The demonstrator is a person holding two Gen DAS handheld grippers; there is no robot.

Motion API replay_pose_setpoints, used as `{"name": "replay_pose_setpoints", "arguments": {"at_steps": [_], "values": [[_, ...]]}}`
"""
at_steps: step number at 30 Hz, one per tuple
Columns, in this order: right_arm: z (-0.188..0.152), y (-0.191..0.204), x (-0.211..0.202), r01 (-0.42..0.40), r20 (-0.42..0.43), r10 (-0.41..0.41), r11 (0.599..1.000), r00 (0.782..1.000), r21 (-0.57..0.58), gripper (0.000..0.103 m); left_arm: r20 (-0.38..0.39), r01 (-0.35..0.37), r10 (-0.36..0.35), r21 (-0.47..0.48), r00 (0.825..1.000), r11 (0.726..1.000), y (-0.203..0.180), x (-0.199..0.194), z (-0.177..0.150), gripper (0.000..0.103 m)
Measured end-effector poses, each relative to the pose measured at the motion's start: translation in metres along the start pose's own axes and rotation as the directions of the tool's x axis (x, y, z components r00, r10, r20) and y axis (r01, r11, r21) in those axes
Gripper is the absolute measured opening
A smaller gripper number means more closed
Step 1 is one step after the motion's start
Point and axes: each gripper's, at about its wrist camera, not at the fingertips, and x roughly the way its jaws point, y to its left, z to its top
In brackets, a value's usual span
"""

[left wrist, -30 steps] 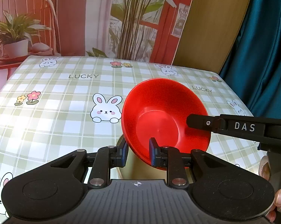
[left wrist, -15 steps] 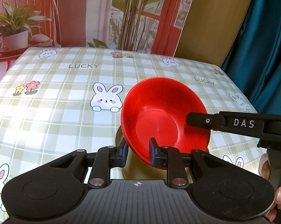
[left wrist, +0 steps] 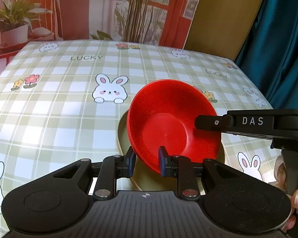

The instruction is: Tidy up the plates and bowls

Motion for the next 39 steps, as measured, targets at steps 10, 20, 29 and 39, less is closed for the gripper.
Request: {"name": "replay_pose_setpoints", "arguments": {"at_steps": [10,20,29,39], "values": [[-0.003,0.002,0.002,0.017,-0.021,-0.018,1.000,1.000,-0.016,0.010,-0.014,0.006,-0.006,-0.022,1.000,1.000,0.003,0.001,-0.003,0.026],[-0.004,0.005,0.002,0.051,-0.008,-0.052,0.997,0.999,-0.066,0.012,0.003,-0.009,0.009,-0.016,1.000,1.000,0.001,-0.003,-0.004,0.027],[-0.002,0.011,-0.007,0.087,0.043,-0.082,0.989,0.996,-0.120,0.018,0.066,-0.036,0.037,-0.020,0.997,0.999,0.000,-0.017,-0.001,0.042],[0.001,0.012,-0.013,0.121,0.082,-0.110,0.983,0.991,-0.139,0.021,0.112,-0.065,0.068,-0.031,0.991,0.997,-0.002,-0.028,0.003,0.047]]}}
